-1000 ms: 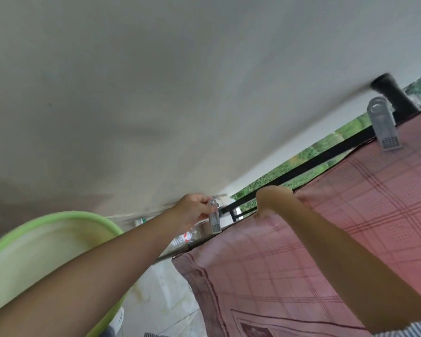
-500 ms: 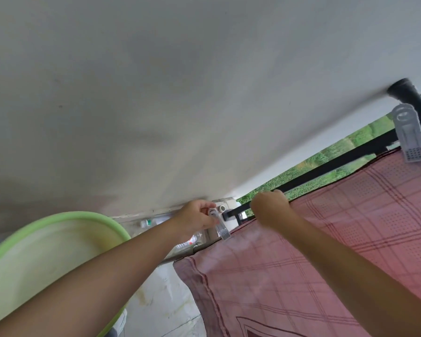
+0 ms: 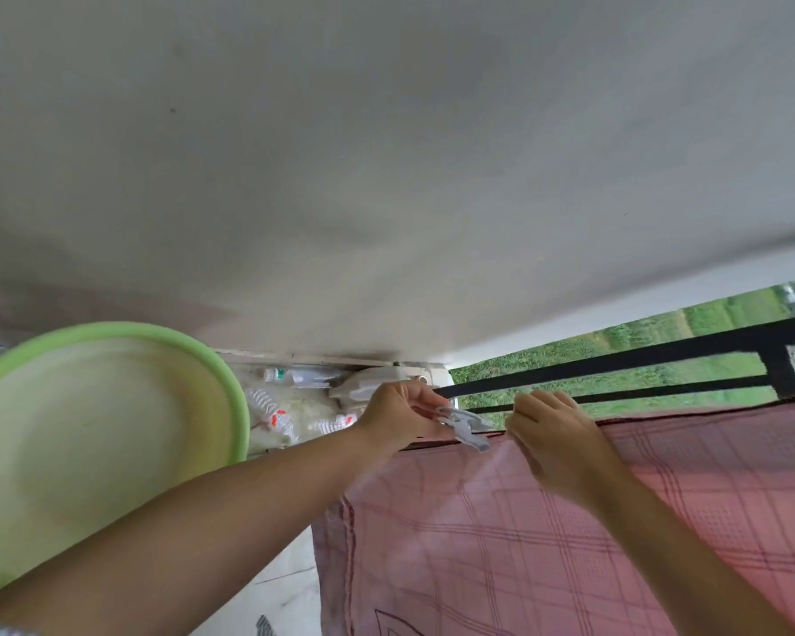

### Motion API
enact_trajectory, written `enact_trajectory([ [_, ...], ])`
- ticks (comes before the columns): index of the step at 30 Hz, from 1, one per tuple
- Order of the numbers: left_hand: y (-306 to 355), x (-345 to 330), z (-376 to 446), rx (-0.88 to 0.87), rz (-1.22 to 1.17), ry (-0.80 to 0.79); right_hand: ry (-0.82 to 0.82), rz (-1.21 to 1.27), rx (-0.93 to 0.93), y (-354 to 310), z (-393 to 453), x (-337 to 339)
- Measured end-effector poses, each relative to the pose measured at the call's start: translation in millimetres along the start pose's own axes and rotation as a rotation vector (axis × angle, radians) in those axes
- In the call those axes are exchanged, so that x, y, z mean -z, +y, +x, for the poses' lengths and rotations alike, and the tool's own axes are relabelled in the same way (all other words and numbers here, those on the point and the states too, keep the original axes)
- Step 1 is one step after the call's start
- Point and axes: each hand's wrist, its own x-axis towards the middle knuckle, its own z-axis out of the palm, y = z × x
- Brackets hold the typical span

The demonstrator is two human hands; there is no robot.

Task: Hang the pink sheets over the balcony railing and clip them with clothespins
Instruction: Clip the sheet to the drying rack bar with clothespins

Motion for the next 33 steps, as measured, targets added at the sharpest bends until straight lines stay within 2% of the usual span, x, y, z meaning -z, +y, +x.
enact_trajectory([
  [14,-7.5,-23.5,18.9,-0.009,0.02,-0.173,0.049,0.042,0.015,0.8,1.5,-4.5],
  [19,-5.6,-22.1,18.6,-0.066,0.148,-0.189,0.073,0.018,-0.004,1.3,2.2,-4.1],
  [22,2.0,-16.7,15.0,-0.081,0.334,-0.185,0.03,-0.047,-0.131,-6.2,3.7,-4.9],
  [26,25.5,-0.6,8.9,-0.184,0.772,-0.183,-0.056,-0.167,-0.495,-23.0,4.7,-3.0],
  [29,49.8,3.3,1.9,-0.345,1.098,-0.137,0.101,-0.258,-0.552,-35.6,-8.1,11.0],
  [33,85.8,-19.9,-14.7,-0.639,1.313,-0.184,0.277,-0.31,-0.633,-38.3,-46.9,32.5],
])
